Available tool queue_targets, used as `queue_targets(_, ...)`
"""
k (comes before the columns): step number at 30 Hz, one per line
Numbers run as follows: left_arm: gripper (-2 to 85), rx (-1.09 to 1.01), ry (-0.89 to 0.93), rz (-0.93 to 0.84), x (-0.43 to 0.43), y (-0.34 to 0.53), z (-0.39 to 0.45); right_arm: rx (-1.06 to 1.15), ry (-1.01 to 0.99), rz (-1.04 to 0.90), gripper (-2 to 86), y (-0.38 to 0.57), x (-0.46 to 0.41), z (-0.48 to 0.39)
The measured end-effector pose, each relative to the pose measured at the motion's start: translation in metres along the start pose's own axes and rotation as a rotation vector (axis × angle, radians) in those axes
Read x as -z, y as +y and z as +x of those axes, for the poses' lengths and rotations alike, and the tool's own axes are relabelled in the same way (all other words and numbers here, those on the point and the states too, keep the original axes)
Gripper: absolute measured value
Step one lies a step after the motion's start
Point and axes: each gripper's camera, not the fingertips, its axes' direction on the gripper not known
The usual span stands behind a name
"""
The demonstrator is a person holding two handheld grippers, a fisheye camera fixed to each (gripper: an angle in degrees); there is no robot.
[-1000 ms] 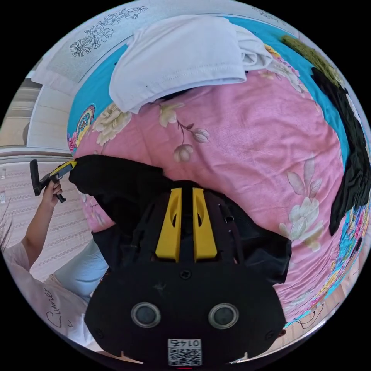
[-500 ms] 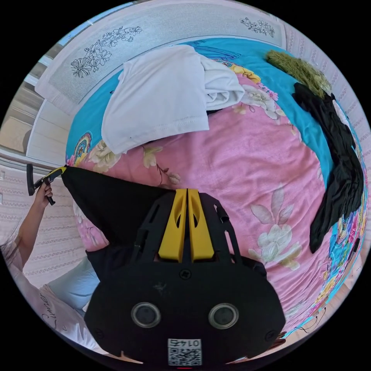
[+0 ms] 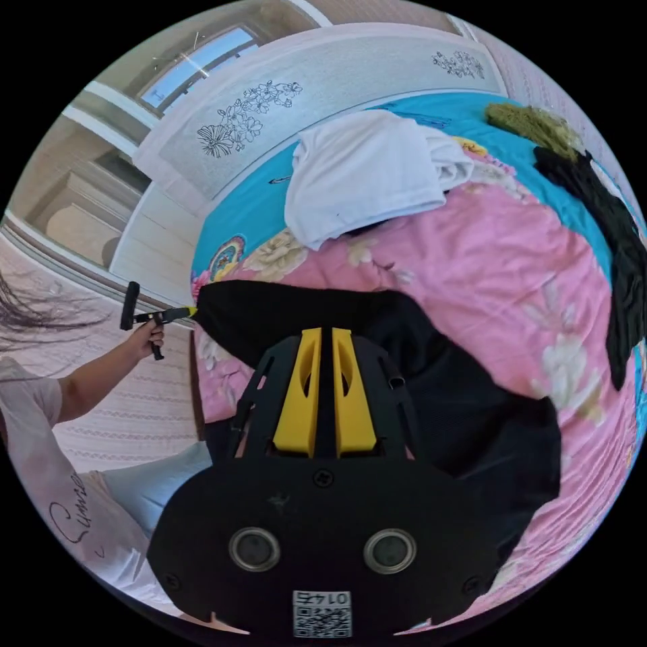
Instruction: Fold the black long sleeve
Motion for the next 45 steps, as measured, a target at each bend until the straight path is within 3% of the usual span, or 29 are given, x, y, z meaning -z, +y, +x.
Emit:
queue_targets(3,2.2,-0.005,-0.008,0.041,-0.011,0.006,0.004,-0.041,-0.207,-0.04,5.6,0.037,-0.03,-0.004)
queue_targets(5,-0.1,-0.005,-0.001,0.052,-0.01,0.011,0.004,-0.06,-0.178,-0.114,5.4,0.051,-0.049,-0.006)
queue_targets(16,0.0,-0.04,-0.127,0.018,-0.055,0.038,0.029,-0.075,-0.142,-0.078,5.0,0.109,-0.02,-0.001)
queue_targets(25,5.1,-0.019,-0.04,0.133,-0.047,0.11,0.042,-0.075,-0.176,0.174,4.5,0.264,0.089,-0.023)
queue_targets(31,4.8,-0.241,0.028,0.266,-0.04,0.17,0.11,-0.233,-0.104,0.166,3.6,0.432,0.129,-0.032)
queue_targets(39,6.2,-0.764,0.153,-0.04,-0.14,0.289,0.215,-0.466,0.189,0.28,4.3,0.643,0.173,-0.095)
queue_targets(45,5.3,-1.04,0.238,-0.02,-0.134,0.39,0.263,-0.656,0.225,0.491,5.6,0.771,0.195,-0.17)
